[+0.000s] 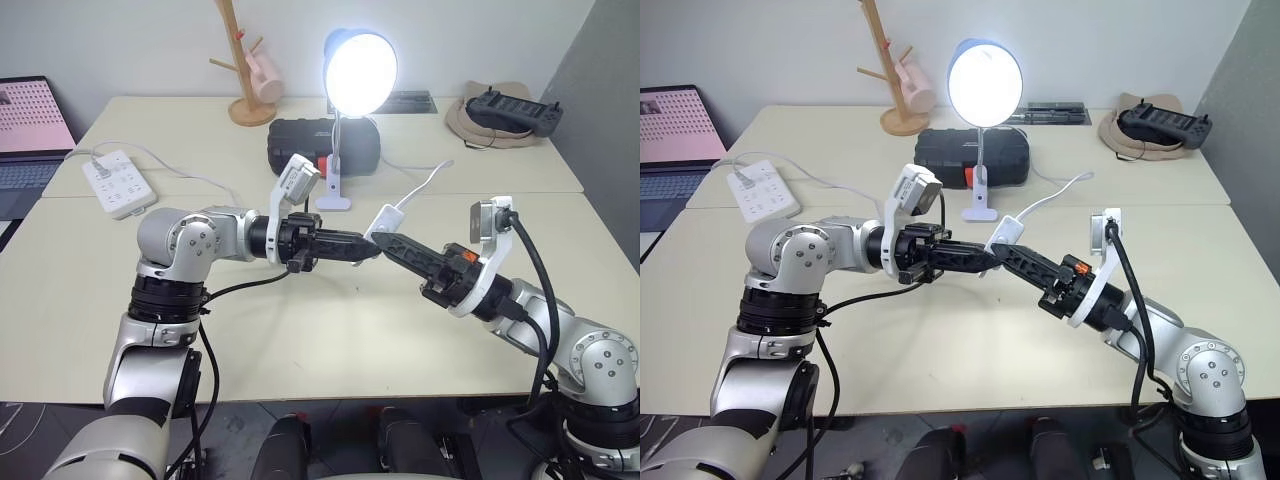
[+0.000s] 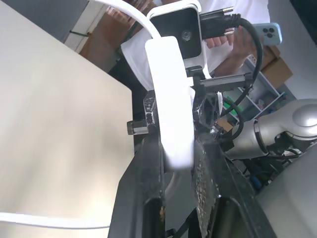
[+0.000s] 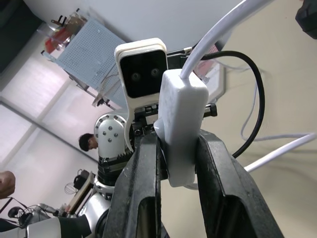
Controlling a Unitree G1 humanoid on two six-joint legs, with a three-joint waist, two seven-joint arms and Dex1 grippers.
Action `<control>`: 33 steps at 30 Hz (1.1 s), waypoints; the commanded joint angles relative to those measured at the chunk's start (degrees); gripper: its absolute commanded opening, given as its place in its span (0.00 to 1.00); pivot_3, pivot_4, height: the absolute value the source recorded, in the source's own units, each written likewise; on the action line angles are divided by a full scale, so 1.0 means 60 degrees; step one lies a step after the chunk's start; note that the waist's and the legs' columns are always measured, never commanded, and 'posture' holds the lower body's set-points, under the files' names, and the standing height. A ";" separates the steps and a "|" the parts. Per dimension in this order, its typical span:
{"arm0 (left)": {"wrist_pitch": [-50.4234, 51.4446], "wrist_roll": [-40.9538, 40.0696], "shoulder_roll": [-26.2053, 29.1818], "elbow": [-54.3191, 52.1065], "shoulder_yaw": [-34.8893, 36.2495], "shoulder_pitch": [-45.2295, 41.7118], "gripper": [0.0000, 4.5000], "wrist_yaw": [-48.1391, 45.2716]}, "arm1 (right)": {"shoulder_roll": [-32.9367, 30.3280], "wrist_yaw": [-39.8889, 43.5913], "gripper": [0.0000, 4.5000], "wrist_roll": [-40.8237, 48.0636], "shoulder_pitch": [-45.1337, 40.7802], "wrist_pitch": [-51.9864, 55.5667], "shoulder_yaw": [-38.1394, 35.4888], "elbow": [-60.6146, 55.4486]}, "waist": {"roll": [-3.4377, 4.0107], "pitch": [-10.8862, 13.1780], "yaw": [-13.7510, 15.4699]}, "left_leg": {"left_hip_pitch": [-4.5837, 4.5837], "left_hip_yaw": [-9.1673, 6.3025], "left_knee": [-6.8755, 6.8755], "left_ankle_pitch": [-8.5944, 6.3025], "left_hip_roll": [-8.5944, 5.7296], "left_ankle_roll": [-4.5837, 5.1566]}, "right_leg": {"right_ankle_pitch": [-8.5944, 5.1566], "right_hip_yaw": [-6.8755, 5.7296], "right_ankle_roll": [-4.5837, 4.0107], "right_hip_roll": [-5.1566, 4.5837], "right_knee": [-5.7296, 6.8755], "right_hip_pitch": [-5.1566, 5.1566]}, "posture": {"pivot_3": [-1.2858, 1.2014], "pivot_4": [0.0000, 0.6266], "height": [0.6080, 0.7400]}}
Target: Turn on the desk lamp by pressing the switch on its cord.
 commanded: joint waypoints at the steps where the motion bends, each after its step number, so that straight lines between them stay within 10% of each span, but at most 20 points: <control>1: -0.0249 -0.0039 0.0108 -0.0086 -0.0011 -0.0124 0.09 0.0087 | -0.0040 0.0133 0.13 0.0288 -0.0060 -0.0176 -0.0037 -0.0202 | 0.0000 0.0000 0.0000 | 0.0000 0.0000 0.0000 0.0000 0.0000 0.0000 | 0.0000 0.0001 0.0000 0.0000 0.0000 0.0000 | 0.52 0.24 1.00; 7: -0.0354 -0.0019 0.0146 -0.0090 -0.0064 -0.0117 0.09 0.0074 | -0.0144 0.0121 0.12 0.0062 -0.0098 -0.0144 -0.0019 -0.0216 | 0.0000 0.0000 0.0000 | 0.0000 0.0000 -0.0002 0.0000 0.0000 0.0000 | 0.0000 0.0000 0.0000 0.0000 -0.0002 0.0000 | 0.52 0.24 1.00; 20: -0.1409 0.0663 0.1159 0.0197 -0.0878 -0.0205 0.09 -0.0864 | -0.1105 0.0600 0.79 0.0296 0.0238 0.0093 -0.0502 -0.0218 | 0.0001 0.0001 0.0006 | -0.0003 0.0005 -0.0008 0.0000 -0.0003 0.0000 | 0.0000 -0.0002 0.0000 0.0002 -0.0014 0.0000 | 0.52 0.24 1.00; 25: -0.7103 0.4584 0.2364 0.2218 -0.3079 -0.0208 0.09 -0.2247 | -0.3153 0.1875 0.99 -0.1897 0.0646 0.0682 -0.0940 -0.0992 | 0.0006 0.0002 0.0044 | 0.0001 0.0043 -0.0015 0.0000 -0.0030 0.0000 | 0.0000 0.0005 -0.0001 0.0005 -0.0025 0.0000 | 0.52 0.24 1.00; 33: -1.3506 0.7852 0.1493 0.6552 -0.4110 -0.1321 0.09 -0.1757 | -0.4214 0.3148 0.99 -0.6168 0.0935 0.0107 0.0398 -0.2279 | -0.0006 0.0007 0.0252 | -0.0034 0.0039 -0.0012 -0.0001 -0.0018 0.0002 | 0.0003 -0.0014 0.0004 0.0017 -0.0084 -0.0001 | 0.52 0.24 1.00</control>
